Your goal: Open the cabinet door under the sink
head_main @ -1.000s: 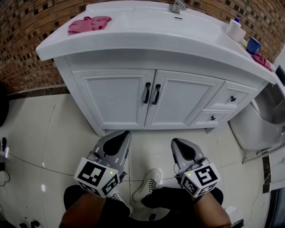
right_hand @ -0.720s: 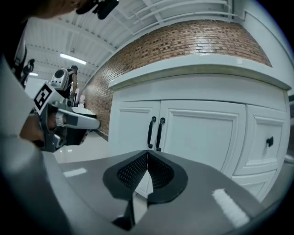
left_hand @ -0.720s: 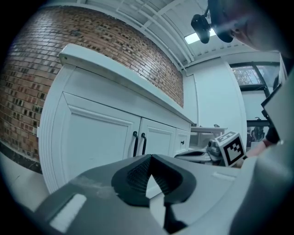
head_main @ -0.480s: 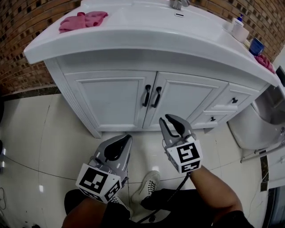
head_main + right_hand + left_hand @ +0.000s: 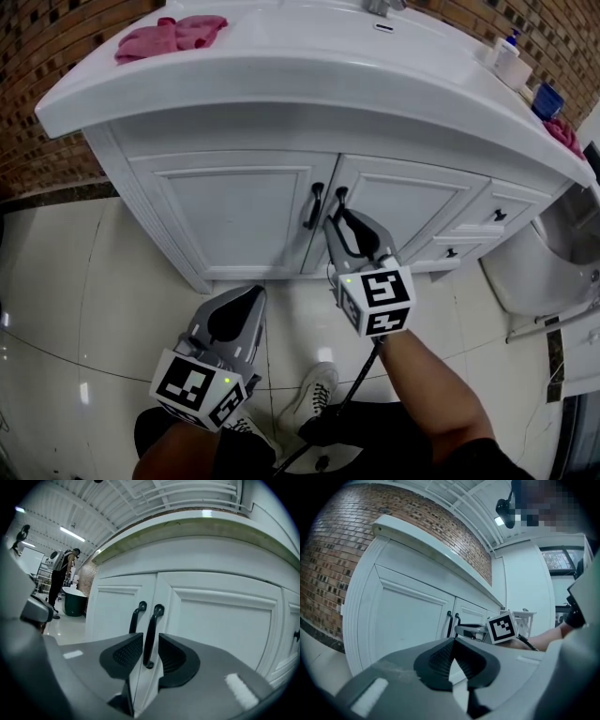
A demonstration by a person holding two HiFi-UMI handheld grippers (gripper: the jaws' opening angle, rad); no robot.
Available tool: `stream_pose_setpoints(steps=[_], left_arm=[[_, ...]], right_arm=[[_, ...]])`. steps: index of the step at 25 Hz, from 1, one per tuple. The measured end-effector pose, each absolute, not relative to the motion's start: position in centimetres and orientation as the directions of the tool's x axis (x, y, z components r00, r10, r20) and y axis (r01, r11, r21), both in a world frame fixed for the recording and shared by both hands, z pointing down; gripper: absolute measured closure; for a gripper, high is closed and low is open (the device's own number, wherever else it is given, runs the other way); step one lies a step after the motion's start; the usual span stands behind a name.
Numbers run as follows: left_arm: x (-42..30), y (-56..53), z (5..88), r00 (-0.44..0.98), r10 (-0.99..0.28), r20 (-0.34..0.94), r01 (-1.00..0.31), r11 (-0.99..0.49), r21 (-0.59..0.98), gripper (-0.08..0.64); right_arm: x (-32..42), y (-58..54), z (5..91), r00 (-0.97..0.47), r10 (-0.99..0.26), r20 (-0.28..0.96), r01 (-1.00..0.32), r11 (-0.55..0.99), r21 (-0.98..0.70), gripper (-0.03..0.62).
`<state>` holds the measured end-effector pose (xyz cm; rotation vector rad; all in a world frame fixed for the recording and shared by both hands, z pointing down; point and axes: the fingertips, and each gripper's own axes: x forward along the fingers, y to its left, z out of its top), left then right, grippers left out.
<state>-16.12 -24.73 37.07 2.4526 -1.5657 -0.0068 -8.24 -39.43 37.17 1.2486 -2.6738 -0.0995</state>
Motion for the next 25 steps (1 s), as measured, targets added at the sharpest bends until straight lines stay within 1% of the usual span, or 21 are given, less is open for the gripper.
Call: stream_pose_setpoints(steps=[5,8,13,17,25], left_arm=[[-16.5,-24.6,37.0,0.430,-0.896,0.112,-0.893,-0.404,0.201,0.557],[-16.5,-24.5,37.0,0.430,-0.895,0.115,-0.893,-0.403,0.200,0.557],[-16.4,-24.1,37.1,0.429,-0.895,0.118,-0.894,-0.403,0.197,0.557],[-16.2,-23.5,36.9,0.432,-0.894,0.118,-0.894,-0.406,0.191,0.557],[-14.7,-22.0,36.5,0.463,-0.879,0.114,-0.881,-0.441,0.172,0.557]], right_arm=[[-8.9,-39.8,37.5,-0.624,-0.768,0.144,-0.757,0.640,0.131,0.485],[-8.6,-39.9,37.5,-0.615,-0.776,0.141,-0.768,0.630,0.114,0.520],[-8.4,-39.9,37.6,-0.625,-0.764,0.161,-0.768,0.639,0.053,0.535],[-8.1,-39.4,37.7,-0.631,-0.756,0.174,-0.766,0.643,0.017,0.540],[-7.1,-36.8,37.7,-0.648,-0.738,0.186,-0.752,0.659,-0.003,0.543]])
